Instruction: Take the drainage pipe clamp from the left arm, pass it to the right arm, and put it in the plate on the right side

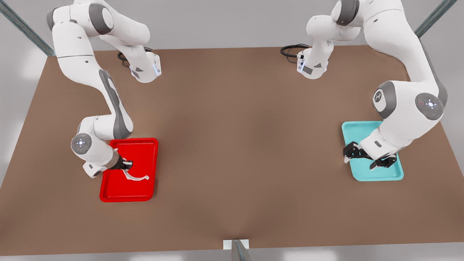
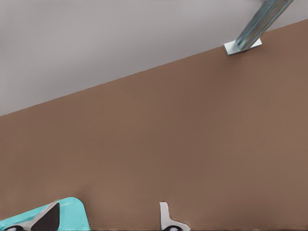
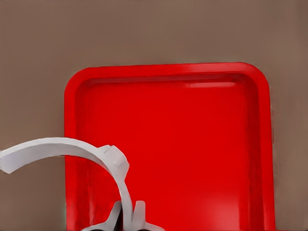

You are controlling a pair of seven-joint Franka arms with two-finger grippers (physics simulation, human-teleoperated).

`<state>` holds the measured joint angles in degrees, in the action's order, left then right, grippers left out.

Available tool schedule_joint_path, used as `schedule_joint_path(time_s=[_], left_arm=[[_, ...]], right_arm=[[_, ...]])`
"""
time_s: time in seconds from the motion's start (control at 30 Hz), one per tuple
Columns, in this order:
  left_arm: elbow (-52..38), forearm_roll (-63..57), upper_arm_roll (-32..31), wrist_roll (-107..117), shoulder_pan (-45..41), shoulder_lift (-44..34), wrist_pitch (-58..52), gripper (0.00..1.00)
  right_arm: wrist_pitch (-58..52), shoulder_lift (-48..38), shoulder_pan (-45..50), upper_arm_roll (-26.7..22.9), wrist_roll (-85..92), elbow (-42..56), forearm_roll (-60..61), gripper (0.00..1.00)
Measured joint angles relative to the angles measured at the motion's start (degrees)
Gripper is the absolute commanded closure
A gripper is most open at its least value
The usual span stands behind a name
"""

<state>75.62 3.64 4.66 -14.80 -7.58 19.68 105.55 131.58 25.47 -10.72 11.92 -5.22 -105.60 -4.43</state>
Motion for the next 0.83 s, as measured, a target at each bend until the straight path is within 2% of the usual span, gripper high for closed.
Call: schedule_joint_path(time_s=[0.1, 0.23, 0.3, 0.33, 0.37, 0.4, 0.47, 0.53, 0.6, 0.67, 0.7, 0.77, 0.8, 0.83], left_arm=[[3.7, -2.9, -1.5, 1.9, 2.1, -3.4, -3.7, 0.0], [4.6, -4.4, -1.5, 4.2, 2.2, -1.5, -6.4, 0.0], [4.6, -4.7, -1.5, 5.1, 2.3, -0.7, -7.2, 0.0], [4.7, -4.7, -1.5, 5.6, 2.3, -0.5, -7.5, 0.0], [4.7, -4.8, -1.5, 6.0, 2.3, -0.4, -7.7, 0.0], [4.7, -4.8, -1.5, 6.4, 2.3, -0.4, -8.0, 0.0], [4.7, -4.7, -1.5, 7.1, 2.2, -0.4, -8.3, 0.0], [4.7, -4.6, -1.5, 7.8, 2.2, -0.3, -8.6, 0.0], [4.7, -4.6, -1.5, 8.3, 2.2, -0.1, -8.8, 0.0], [4.7, -4.7, -1.5, 8.9, 2.4, -0.1, -8.9, 0.0], [4.7, -4.7, -1.5, 9.1, 2.4, -0.2, -8.9, 0.0], [4.5, -4.8, -1.5, 9.6, 2.1, -0.1, -9.0, 0.0], [4.3, -4.8, -1.5, 9.8, 2.0, 0.0, -9.0, 0.0], [4.2, -4.9, -1.5, 10.0, 1.9, 0.0, -9.1, 0.0]], right_arm=[[1.6, 0.4, -4.9, 2.3, 5.0, -1.6, 1.0, 0.79], [2.4, 1.6, -6.6, 3.4, 10.5, -2.7, 1.5, 0.79], [2.5, 2.6, -7.2, 3.4, 12.8, -2.8, 1.5, 0.74], [2.5, 3.1, -7.3, 3.4, 13.8, -2.8, 1.4, 0.34], [2.4, 3.6, -7.5, 3.4, 14.7, -2.8, 1.3, 0.11], [2.4, 3.8, -7.5, 3.4, 15.6, -2.8, 1.2, 0.05], [2.4, 4.1, -7.5, 3.4, 17.0, -2.7, 0.9, 0.05], [1.8, 3.3, -7.5, 4.2, 17.9, -1.0, 0.4, 0.0], [-3.7, 0.7, -7.1, 6.8, 18.0, 11.5, -0.1, 0.0], [-13.1, -2.7, -6.8, 12.3, 17.2, 25.4, -1.7, 0.0], [-17.8, -5.4, -4.8, 11.3, 16.8, 28.7, -2.3, 0.0], [-25.7, -11.3, 6.2, -1.6, 16.0, 28.9, -2.2, 0.0], [-28.8, -12.8, 11.1, -6.7, 15.6, 27.8, -1.6, 0.0], [-31.3, -13.2, 13.9, -9.2, 15.3, 27.2, -1.0, 0.0]])
